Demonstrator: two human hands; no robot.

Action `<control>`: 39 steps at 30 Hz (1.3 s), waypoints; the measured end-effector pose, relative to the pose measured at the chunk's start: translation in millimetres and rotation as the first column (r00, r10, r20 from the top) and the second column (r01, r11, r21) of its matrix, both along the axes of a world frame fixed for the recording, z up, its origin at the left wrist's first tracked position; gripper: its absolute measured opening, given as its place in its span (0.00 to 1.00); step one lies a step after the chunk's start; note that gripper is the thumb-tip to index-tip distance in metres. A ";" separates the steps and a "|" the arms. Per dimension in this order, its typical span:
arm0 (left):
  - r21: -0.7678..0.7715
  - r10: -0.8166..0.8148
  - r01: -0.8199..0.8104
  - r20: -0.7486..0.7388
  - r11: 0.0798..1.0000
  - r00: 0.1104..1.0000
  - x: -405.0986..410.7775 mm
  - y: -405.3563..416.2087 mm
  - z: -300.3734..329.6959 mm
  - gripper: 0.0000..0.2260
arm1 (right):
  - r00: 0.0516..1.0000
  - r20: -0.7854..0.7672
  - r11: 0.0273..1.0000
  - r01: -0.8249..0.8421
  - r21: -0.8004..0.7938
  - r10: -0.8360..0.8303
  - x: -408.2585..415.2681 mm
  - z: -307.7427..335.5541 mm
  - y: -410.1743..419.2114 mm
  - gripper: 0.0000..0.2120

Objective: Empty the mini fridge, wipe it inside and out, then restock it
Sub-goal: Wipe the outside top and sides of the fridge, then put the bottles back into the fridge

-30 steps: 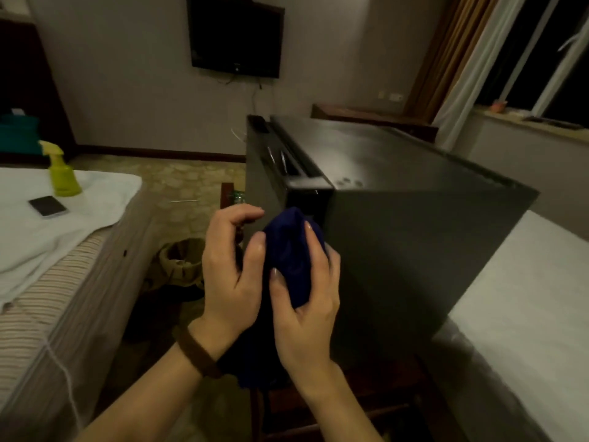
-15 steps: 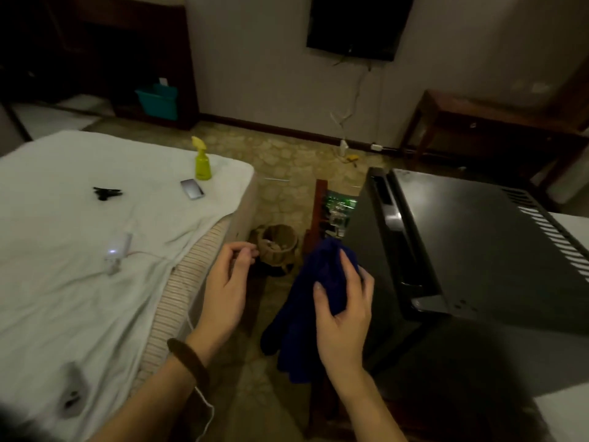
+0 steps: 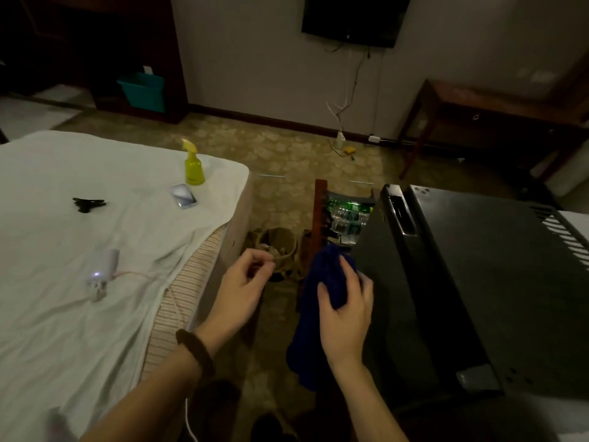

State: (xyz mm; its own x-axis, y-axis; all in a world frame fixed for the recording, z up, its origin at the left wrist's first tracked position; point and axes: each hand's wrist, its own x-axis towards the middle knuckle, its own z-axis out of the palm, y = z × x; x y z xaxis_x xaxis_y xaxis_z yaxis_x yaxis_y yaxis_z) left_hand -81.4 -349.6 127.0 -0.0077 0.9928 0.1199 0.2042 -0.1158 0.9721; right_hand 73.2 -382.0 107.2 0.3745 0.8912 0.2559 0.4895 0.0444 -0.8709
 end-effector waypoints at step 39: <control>-0.472 -0.931 0.805 -0.243 0.360 0.274 100.1 510.1 -271.2 0.06 | 0.547 0.041 0.393 0.649 -0.652 -0.836 67.2 -285.8 450.8 0.24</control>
State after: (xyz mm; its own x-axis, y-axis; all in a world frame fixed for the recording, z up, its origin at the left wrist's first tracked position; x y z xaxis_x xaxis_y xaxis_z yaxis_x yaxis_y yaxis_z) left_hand 18.6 160.5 -144.3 0.8600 0.3563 -0.3653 0.4748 -0.2961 0.8288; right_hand 140.4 68.9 -178.6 0.9184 0.1352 -0.3718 -0.1637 -0.7257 -0.6683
